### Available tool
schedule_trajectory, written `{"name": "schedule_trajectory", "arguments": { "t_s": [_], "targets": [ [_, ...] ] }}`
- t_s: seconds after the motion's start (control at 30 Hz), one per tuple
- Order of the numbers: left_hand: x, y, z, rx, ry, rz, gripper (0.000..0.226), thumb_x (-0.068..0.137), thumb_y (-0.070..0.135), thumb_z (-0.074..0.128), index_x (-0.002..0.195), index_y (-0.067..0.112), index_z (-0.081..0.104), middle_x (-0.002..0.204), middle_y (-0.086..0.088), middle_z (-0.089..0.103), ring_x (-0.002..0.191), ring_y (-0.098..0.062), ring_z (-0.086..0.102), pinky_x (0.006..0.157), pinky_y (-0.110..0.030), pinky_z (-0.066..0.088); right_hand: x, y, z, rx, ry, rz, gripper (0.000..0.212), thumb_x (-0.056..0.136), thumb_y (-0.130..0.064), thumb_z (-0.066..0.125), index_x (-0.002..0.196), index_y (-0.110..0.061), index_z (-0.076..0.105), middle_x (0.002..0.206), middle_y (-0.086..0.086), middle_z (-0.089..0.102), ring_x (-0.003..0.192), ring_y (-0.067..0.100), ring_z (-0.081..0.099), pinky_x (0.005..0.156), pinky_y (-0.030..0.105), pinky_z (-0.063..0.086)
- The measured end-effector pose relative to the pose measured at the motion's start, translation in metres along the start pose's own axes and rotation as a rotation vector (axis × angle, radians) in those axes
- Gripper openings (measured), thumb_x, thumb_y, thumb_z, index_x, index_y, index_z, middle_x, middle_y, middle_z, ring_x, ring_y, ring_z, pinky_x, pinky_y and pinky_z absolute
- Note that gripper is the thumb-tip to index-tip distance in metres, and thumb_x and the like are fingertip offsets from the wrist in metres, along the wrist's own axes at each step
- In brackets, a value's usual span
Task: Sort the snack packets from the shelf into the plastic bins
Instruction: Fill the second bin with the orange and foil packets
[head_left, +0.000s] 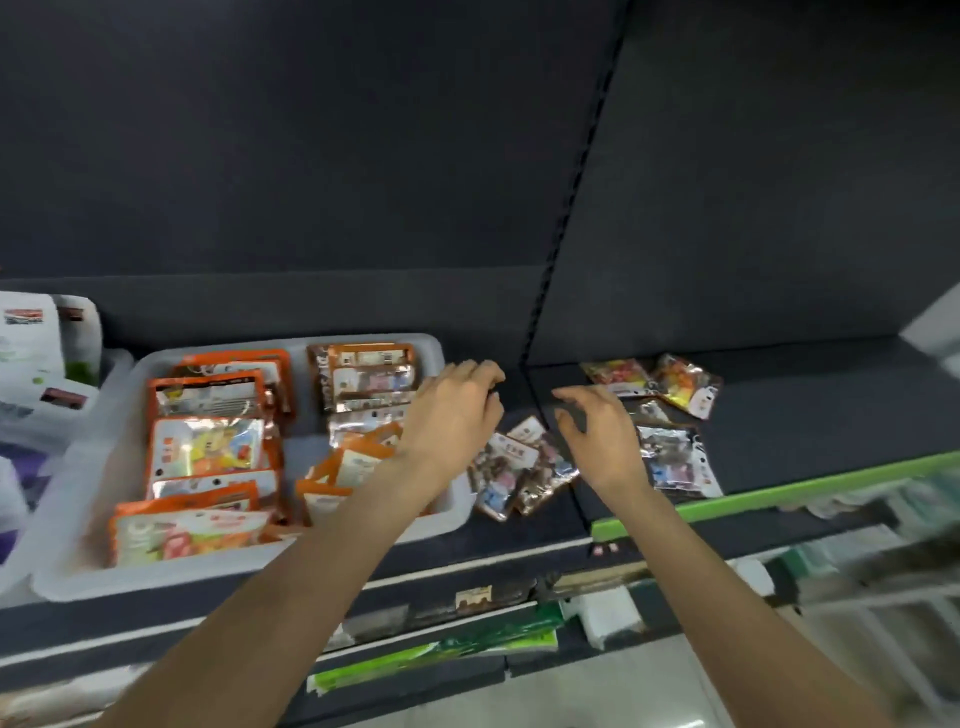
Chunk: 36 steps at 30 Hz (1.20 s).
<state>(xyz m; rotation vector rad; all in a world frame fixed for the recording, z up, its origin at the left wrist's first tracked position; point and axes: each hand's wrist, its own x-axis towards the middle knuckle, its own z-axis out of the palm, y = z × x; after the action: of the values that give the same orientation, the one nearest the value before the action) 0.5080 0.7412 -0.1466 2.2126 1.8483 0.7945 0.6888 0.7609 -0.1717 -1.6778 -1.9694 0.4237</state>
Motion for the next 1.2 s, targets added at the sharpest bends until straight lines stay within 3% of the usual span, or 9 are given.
{"name": "schedule_trajectory", "arguments": {
  "t_s": [0.2,0.4,0.53,0.73,0.83,0.93,1.07,1.2],
  "targets": [
    [0.062,0.091,0.105,0.011,-0.138,-0.062,0.031,0.095,0.02,0.046,0.125,0.015,0.05,0.12,-0.004,0.055,0.114,-0.022,0.048,0.091,-0.036,0.042,0.036,0.137,-0.052,-0.064,-0.075,0.109,0.035,0.094,-0.014,0.052,0.129,-0.012,0.055,0.131,0.01,0.049,0.116,0.029,0.051,0.092,0.041,0.046],
    [0.111,0.115,0.188,0.012,-0.371,-0.162,0.046,0.096,0.019,0.049,0.141,0.014,0.038,0.139,-0.01,0.043,0.128,-0.026,0.039,0.103,-0.038,0.037,0.082,0.228,-0.07,-0.149,-0.21,0.132,0.044,0.098,-0.023,0.049,0.14,-0.014,0.043,0.142,0.009,0.041,0.131,0.028,0.038,0.098,0.041,0.043],
    [0.137,0.119,0.217,0.063,-0.385,-0.216,0.052,0.095,0.019,0.049,0.144,0.015,0.034,0.146,-0.01,0.037,0.132,-0.028,0.037,0.104,-0.039,0.038,0.111,0.264,-0.065,-0.21,-0.305,0.145,0.054,0.098,-0.027,0.048,0.147,-0.018,0.029,0.154,0.007,0.025,0.142,0.025,0.022,0.103,0.041,0.039],
    [0.149,0.119,0.243,0.156,-0.379,-0.369,0.062,0.093,0.014,0.05,0.149,0.018,0.022,0.15,-0.007,0.03,0.133,-0.028,0.034,0.101,-0.041,0.037,0.135,0.298,-0.054,-0.184,-0.433,0.169,0.054,0.098,-0.033,0.048,0.147,-0.022,0.028,0.156,0.006,0.019,0.14,0.027,0.026,0.105,0.043,0.038],
    [0.149,0.117,0.253,0.184,-0.294,-0.363,0.051,0.092,0.008,0.051,0.14,0.016,0.038,0.138,-0.009,0.044,0.124,-0.029,0.043,0.093,-0.04,0.042,0.142,0.307,-0.053,-0.205,-0.354,0.151,0.052,0.096,-0.029,0.051,0.144,-0.017,0.034,0.146,0.01,0.032,0.133,0.027,0.035,0.1,0.043,0.042],
    [0.15,0.115,0.253,0.16,-0.192,-0.358,0.041,0.089,-0.002,0.049,0.127,0.013,0.054,0.119,-0.014,0.056,0.109,-0.032,0.052,0.079,-0.038,0.045,0.149,0.314,-0.052,-0.223,-0.316,0.156,0.062,0.093,-0.026,0.056,0.148,-0.018,0.027,0.147,0.011,0.028,0.135,0.026,0.029,0.101,0.042,0.039],
    [0.148,0.117,0.241,0.119,-0.045,-0.347,0.02,0.094,0.014,0.052,0.109,0.014,0.065,0.109,-0.009,0.064,0.101,-0.03,0.057,0.079,-0.035,0.045,0.153,0.319,-0.048,-0.193,-0.295,0.166,0.073,0.086,-0.031,0.066,0.147,-0.016,0.028,0.146,0.015,0.032,0.135,0.03,0.03,0.109,0.042,0.033],
    [0.152,0.127,0.222,0.131,0.1,-0.303,0.021,0.096,0.02,0.05,0.109,0.016,0.066,0.107,-0.009,0.066,0.097,-0.031,0.059,0.079,-0.036,0.046,0.163,0.32,-0.05,-0.235,-0.32,0.208,0.091,0.074,-0.041,0.077,0.146,-0.017,0.027,0.145,0.021,0.03,0.138,0.035,0.023,0.111,0.044,0.029]
  ]
}}
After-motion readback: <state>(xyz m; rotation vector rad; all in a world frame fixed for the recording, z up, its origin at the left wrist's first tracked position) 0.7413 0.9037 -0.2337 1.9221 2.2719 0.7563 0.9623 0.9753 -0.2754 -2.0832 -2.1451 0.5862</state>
